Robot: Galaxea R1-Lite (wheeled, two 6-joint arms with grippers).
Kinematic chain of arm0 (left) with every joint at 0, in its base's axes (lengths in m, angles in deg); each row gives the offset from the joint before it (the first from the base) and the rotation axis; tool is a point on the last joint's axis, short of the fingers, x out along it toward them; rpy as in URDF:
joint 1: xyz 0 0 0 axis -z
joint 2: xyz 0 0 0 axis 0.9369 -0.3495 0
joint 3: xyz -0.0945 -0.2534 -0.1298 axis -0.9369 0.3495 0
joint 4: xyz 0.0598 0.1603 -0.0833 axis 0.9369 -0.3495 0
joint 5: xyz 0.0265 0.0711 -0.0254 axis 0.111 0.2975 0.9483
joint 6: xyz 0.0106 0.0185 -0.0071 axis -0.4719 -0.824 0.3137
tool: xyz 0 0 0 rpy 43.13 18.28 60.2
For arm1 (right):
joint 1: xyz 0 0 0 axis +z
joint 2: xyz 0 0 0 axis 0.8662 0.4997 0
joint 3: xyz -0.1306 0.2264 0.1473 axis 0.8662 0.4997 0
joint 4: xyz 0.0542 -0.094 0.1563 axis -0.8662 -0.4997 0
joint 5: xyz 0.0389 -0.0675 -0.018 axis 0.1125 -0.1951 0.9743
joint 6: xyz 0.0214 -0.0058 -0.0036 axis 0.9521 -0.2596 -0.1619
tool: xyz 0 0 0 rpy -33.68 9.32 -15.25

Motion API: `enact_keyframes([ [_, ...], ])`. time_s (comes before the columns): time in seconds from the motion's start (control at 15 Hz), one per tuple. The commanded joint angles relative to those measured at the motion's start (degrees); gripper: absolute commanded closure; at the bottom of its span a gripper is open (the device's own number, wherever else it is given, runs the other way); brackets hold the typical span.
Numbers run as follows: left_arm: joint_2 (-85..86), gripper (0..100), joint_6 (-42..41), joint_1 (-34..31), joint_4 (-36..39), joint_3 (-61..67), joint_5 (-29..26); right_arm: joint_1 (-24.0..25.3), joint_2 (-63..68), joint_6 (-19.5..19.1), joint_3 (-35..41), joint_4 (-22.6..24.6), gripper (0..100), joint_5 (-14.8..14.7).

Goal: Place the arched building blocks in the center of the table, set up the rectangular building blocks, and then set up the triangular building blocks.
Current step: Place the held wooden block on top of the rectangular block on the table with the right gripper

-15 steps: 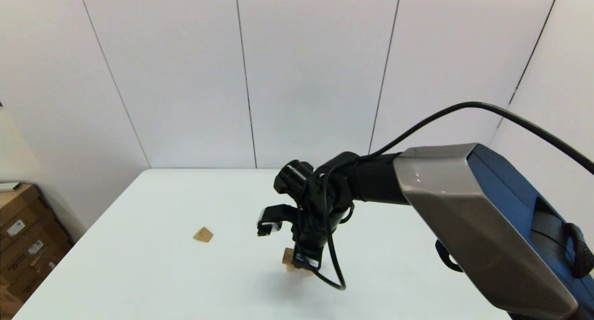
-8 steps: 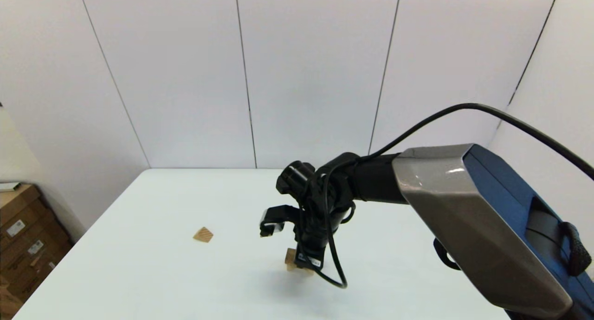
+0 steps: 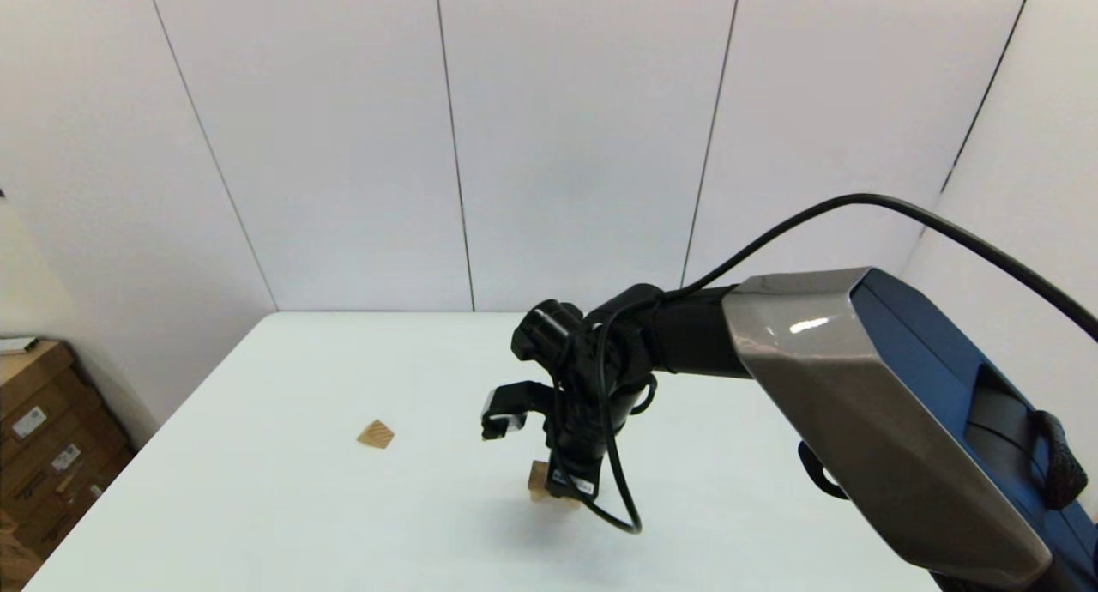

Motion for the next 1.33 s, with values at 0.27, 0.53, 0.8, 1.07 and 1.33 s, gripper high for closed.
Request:
enact_keyframes([
  [0.27,-0.1,0,0.0,0.0,0.0,0.0,0.0,-0.3,0.0,-0.2,0.0,0.0,100,0.0],
  [0.53,-0.1,0,0.0,0.0,0.0,0.0,0.0,-0.3,0.0,-0.2,0.0,0.1,100,0.0],
  [0.8,-0.1,0,0.0,0.0,0.0,0.0,0.0,-0.3,0.0,-0.2,0.0,1.0,100,0.0],
  [1.07,-0.1,0,0.0,0.1,0.0,0.0,0.0,-0.3,0.0,-0.2,0.0,1.0,100,0.0],
  [1.33,-0.1,0,0.0,0.1,0.0,0.0,0.0,-0.3,0.2,-0.8,0.0,0.9,100,0.0],
])
